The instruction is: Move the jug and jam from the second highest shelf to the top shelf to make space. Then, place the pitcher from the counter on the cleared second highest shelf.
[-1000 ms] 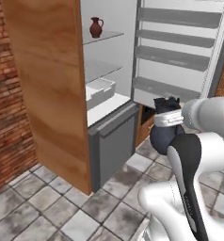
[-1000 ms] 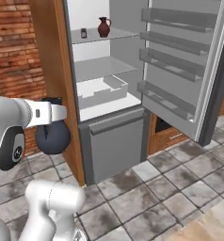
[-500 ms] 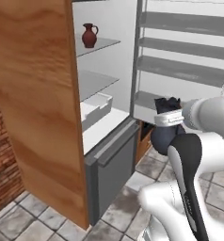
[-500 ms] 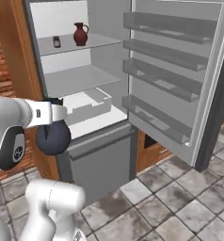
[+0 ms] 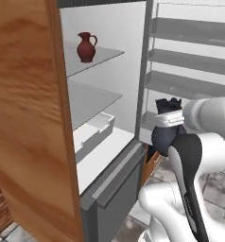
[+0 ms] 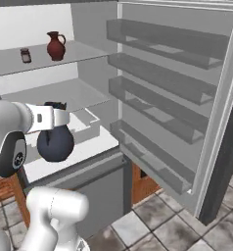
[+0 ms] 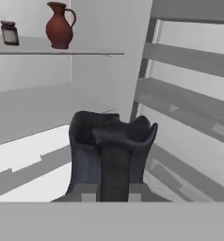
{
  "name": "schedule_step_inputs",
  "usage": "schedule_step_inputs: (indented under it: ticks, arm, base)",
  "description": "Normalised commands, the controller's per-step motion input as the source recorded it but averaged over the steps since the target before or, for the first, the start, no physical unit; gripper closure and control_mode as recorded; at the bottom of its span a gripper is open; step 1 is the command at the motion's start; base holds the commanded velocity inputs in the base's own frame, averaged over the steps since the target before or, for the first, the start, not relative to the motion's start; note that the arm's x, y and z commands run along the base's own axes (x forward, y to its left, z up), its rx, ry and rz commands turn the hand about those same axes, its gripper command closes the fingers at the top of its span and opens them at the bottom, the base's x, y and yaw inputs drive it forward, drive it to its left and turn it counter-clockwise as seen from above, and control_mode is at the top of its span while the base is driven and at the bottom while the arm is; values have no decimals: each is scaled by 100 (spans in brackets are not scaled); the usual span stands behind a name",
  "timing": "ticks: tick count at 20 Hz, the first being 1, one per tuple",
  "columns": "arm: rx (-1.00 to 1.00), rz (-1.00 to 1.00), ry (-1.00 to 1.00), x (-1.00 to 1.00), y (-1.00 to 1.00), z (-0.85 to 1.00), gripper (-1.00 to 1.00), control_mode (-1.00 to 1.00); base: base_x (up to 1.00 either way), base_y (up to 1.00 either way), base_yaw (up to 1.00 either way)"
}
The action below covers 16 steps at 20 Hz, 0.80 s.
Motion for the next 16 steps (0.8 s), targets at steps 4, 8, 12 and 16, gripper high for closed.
schedule_step_inputs:
  ticks: [4, 8, 12, 16]
  arm:
    - [0, 0, 0, 0, 0, 0, 100, 100]
    - [0, 0, 0, 0, 0, 0, 100, 100]
    - [0, 0, 0, 0, 0, 0, 100, 100]
    - [0, 0, 0, 0, 0, 0, 100, 100]
  base:
    - [93, -31, 24]
    - [81, -6, 36]
    - [46, 18, 50]
    - [26, 41, 54]
